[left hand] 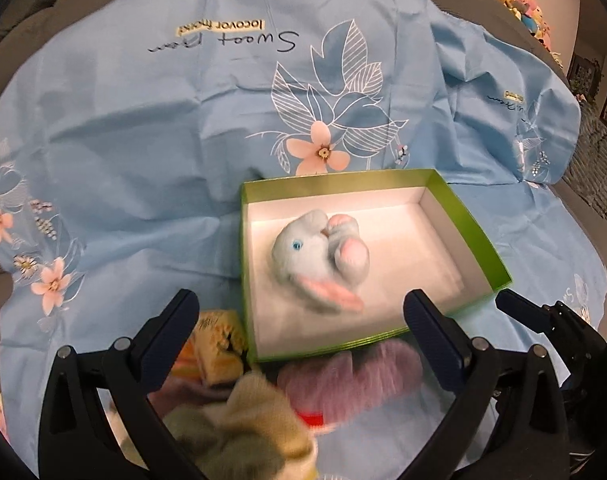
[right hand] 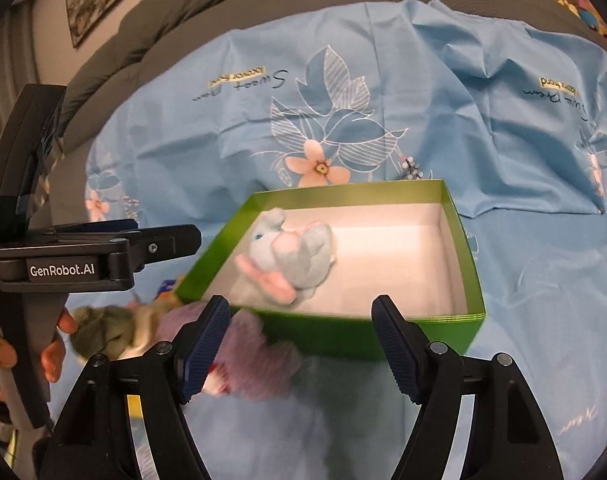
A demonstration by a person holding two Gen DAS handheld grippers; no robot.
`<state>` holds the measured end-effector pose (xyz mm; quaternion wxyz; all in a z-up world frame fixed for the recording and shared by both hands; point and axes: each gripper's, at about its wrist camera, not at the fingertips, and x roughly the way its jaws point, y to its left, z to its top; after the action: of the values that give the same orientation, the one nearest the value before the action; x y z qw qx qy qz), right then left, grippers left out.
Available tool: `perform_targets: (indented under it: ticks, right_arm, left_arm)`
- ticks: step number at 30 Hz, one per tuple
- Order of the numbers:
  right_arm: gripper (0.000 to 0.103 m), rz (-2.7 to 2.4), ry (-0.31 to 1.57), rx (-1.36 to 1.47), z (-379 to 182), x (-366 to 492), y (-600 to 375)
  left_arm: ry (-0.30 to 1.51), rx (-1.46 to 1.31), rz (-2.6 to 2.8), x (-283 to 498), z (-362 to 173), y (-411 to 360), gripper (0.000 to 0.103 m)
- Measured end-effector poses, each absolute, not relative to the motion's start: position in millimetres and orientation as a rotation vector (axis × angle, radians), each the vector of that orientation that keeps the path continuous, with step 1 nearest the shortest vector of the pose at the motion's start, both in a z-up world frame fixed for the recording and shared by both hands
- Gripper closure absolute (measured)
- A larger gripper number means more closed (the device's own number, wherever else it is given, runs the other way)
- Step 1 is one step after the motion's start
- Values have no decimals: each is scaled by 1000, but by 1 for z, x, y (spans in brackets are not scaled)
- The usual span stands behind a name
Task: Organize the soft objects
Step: 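Withdraw the left tool from the box back to the cloth pile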
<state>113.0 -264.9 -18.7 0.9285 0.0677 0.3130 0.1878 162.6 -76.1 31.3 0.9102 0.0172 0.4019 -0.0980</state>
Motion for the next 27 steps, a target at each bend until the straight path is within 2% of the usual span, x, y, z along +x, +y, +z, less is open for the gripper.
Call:
perform_targets:
  ticks: [16, 27]
  right_arm:
    - [28, 458, 606, 106, 0, 32, -236]
    - [28, 514, 657, 67, -18, 7, -205]
  left_arm:
    - [753, 16, -201, 66, 52, -58, 1]
    - [793, -115, -101, 29, 37, 26, 1]
